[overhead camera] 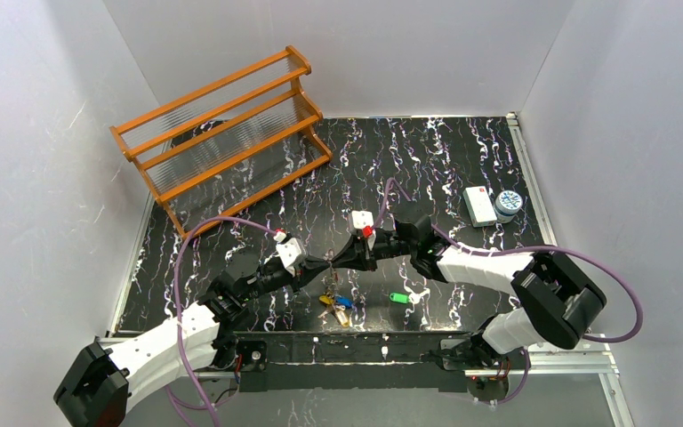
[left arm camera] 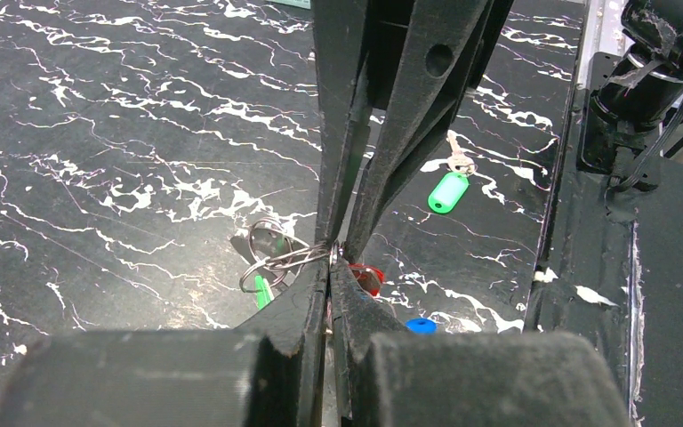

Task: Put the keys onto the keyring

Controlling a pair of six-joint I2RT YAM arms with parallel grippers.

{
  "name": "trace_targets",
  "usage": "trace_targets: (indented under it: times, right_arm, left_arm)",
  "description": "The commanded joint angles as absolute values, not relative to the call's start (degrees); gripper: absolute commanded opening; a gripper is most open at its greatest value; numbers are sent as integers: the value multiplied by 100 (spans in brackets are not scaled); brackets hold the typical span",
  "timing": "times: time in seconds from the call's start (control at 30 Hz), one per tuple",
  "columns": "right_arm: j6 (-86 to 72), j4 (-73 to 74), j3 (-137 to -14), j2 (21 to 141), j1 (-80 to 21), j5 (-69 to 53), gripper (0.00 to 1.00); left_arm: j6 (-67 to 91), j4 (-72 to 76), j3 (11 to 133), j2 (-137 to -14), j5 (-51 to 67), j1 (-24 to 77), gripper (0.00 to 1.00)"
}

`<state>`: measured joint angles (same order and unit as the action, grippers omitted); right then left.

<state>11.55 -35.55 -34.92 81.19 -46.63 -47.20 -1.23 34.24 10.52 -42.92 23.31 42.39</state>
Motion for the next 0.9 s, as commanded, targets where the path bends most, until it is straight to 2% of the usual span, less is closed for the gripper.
trace_targets:
  times: [0.0,0.13,0.2,0.37,0.47,0.57,0.73,0.87]
  right_arm:
    - [1038,-3883,-3571,8226,-4711,-4939,15]
    - [998,-3976,-3531,8244,-4707,-4960,9]
    - [1006,-3925,-3545,8244,-4711,-4986,1]
    - [1103,-3691,-3599,8188,-4711,-4963,1]
    - [1214,-3089,-3828,8077,-4711,-4771,1]
    - [1310,-2439,-4109,8042,-4711,-4408,1]
    - [1337,-1755,-4457,8174,-4697,-4149,1]
    - [1483,-1526,-4529,8263,-4705,-4093,1]
  left_arm:
    - [-115,3709,1046,-4237,2398,4260,0]
    - [-135,3717,1029,-4238,2400,4261,0]
    - [-122,3728,1028,-4228,2404,4262,0]
    - [-69,3719,1028,-4159,2343,4256,1]
    - [216,3654,1056,-4063,2152,4256,20]
    - [648,3200,1216,-3905,1385,4263,42]
    - [1035,1990,1741,-3703,434,4263,55]
    - [829,1203,2100,-3733,490,4262,56]
